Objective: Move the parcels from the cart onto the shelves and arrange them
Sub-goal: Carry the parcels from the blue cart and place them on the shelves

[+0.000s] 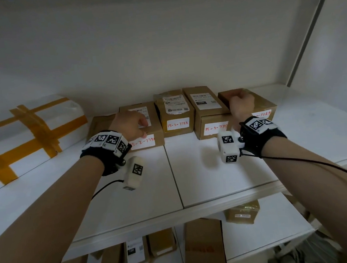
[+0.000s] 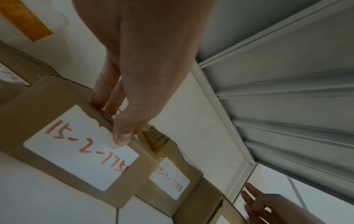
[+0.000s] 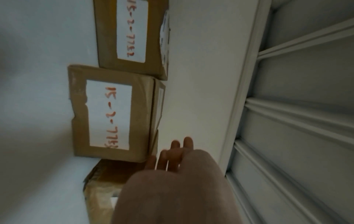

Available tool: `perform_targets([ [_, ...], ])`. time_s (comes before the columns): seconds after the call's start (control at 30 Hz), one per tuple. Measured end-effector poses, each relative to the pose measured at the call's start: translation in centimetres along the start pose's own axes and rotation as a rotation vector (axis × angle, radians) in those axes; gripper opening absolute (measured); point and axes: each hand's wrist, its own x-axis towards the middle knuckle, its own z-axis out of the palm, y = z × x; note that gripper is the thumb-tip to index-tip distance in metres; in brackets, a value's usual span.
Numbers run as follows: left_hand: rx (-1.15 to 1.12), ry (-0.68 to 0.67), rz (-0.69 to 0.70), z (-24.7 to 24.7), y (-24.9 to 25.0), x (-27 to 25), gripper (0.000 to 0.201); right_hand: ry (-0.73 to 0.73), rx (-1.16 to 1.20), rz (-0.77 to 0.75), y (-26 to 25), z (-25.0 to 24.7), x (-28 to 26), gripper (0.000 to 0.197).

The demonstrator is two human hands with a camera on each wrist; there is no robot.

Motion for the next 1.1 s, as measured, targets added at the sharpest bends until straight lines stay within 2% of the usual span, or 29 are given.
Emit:
perform_targets([
  [0.1,0.01,0.0,-0.005,0.0,0.0,0.0,0.037,0.064,-0.046,0.002,-0.1,0.1,-0.2,0.028],
  [0.17,0.013,0.002,-0.004,-0.1,0.0,0.0,0.036,-0.014,-0.053,0.071,0.0,0.1,0.2,0.021],
  [0.23,0.008,0.011,-0.002,-0.1,0.1,-0.1,0.036,-0.102,-0.045,0.124,0.1,0.1,0.2,0.023],
  [0.33,0.012,0.005,-0.003,-0.1,0.1,-0.2,0.037,-0.177,0.002,0.102,0.2,0.3,0.1,0.024],
  [0.43,0.018,-0.005,-0.006,-0.2,0.3,-0.1,0.038,-0.279,0.029,0.051,0.4,0.4,-0.7,0.013],
  [0.5,0.018,0.007,-0.008,-0.2,0.5,-0.2,0.037,-0.268,0.034,0.022,0.9,0.4,-0.6,0.019],
  [0.6,0.008,0.02,-0.009,0.1,0.5,-0.3,0.037,-0.057,0.034,-0.031,1.1,-0.2,0.2,0.031],
  [0.7,-0.004,0.011,-0.012,0.2,0.4,-0.2,0.037,0.292,-0.122,-0.081,0.4,-1.9,0.5,0.03],
  [0.77,-0.005,-0.002,-0.015,0.2,0.4,-0.1,0.037,0.464,-0.172,-0.014,0.5,-3.1,1.1,0.028],
  [0.83,-0.004,0.003,-0.015,0.2,0.4,-0.1,0.037,0.515,-0.152,0.085,1.3,-4.0,2.1,0.032],
  [0.93,-0.012,0.024,-0.017,0.3,0.3,-0.1,0.035,0.361,-0.116,0.207,2.5,-4.7,2.4,0.04],
  [1.1,-0.013,0.001,-0.027,0.2,0.3,0.0,0.036,0.197,-0.072,0.159,3.9,-4.3,1.7,0.043],
])
